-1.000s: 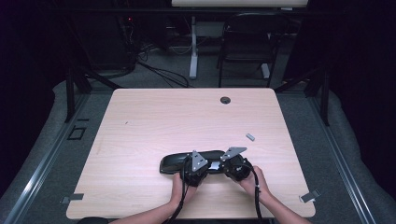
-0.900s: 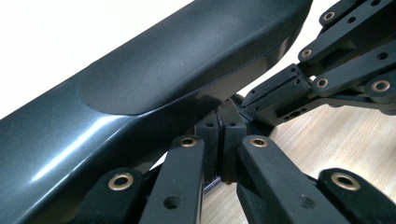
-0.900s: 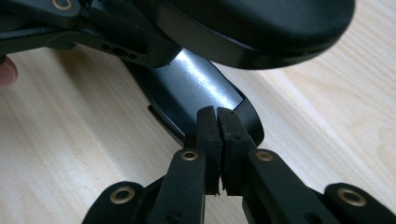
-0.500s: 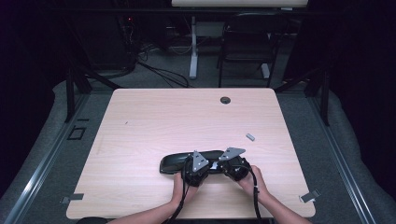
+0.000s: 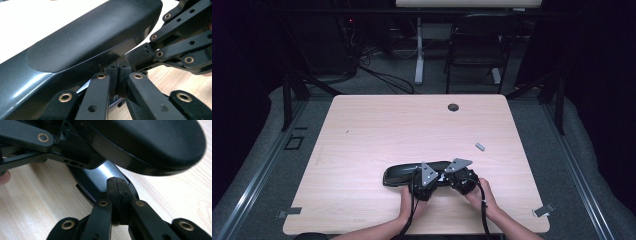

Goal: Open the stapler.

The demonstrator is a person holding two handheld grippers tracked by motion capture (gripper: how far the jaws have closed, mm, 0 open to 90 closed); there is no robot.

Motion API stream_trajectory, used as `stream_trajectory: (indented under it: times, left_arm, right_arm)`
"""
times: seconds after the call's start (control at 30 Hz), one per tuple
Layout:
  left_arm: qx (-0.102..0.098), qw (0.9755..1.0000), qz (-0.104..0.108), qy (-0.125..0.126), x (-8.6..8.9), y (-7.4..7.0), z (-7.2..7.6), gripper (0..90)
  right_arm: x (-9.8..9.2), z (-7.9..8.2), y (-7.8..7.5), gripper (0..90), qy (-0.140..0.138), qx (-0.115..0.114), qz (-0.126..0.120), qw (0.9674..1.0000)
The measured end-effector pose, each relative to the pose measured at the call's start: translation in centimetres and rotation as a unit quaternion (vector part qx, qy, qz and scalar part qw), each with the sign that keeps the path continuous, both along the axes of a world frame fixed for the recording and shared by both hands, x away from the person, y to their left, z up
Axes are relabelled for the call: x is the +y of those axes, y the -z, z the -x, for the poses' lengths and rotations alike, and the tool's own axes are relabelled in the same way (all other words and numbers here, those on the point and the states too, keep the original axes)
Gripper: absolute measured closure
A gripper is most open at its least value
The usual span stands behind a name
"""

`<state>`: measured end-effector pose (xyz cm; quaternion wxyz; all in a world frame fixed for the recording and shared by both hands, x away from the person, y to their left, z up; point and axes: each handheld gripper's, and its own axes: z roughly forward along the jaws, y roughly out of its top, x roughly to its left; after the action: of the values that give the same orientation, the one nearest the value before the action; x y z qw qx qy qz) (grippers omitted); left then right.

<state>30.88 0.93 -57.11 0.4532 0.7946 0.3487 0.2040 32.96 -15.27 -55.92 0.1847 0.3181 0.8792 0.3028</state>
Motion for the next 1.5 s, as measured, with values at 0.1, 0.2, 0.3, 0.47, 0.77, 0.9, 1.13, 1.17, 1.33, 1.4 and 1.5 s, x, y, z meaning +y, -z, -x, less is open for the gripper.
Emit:
stream_trajectory:
  times: [0.1,0.2,0.3,0.47,0.77,0.9,1.13,1.17,1.33,1.4,1.5]
  left_arm:
    - [-0.003,1.0000,0.003,-0.004,0.0,0.1,0.0,90.0]
    - [-0.003,1.0000,0.004,-0.004,0.0,0.0,0.0,90.0]
    - [0.002,1.0000,0.007,-0.005,0.1,0.0,0.0,90.0]
    - [-0.071,0.9972,0.019,0.012,0.3,-2.7,0.1,90.0]
    - [-0.068,0.9975,0.010,0.015,0.1,-2.3,0.2,90.0]
    - [-0.068,0.9975,0.014,0.013,0.2,-2.4,0.2,90.0]
    - [-0.069,0.9973,0.023,0.009,0.5,-3.0,0.1,90.0]
    - [-0.069,0.9973,0.024,0.009,0.6,-3.1,0.0,90.0]
    - [-0.071,0.9966,0.043,-0.001,1.2,-4.0,-0.2,90.0]
    - [-0.073,0.9961,0.049,-0.005,1.5,-4.3,-0.3,90.0]
    - [-0.075,0.9956,0.056,-0.009,1.8,-4.7,-0.5,90.0]
  right_arm:
    - [-0.1,-0.1,0.0,90.0,0.006,0.007,-0.009,0.9999]
    - [-0.1,0.0,0.1,90.0,0.010,0.007,-0.012,0.9999]
    - [-0.3,0.0,0.1,90.0,0.014,0.007,-0.020,0.9997]
    - [-0.3,-0.1,0.2,90.0,0.013,0.011,-0.031,0.9994]
    - [-0.2,0.0,0.2,90.0,0.010,0.001,-0.017,0.9998]
    - [-0.2,0.2,0.3,90.0,0.011,-0.003,-0.020,0.9997]
    - [-0.1,0.2,0.2,90.0,0.010,-0.004,-0.018,0.9998]
    - [-0.1,0.2,0.2,90.0,0.010,-0.005,-0.018,0.9998]
    - [-0.2,0.2,0.1,90.0,0.006,-0.006,-0.013,0.9999]
    - [-0.1,0.2,0.2,90.0,0.008,-0.008,-0.017,0.9998]
    - [-0.1,0.2,0.2,90.0,0.008,-0.011,-0.016,0.9998]
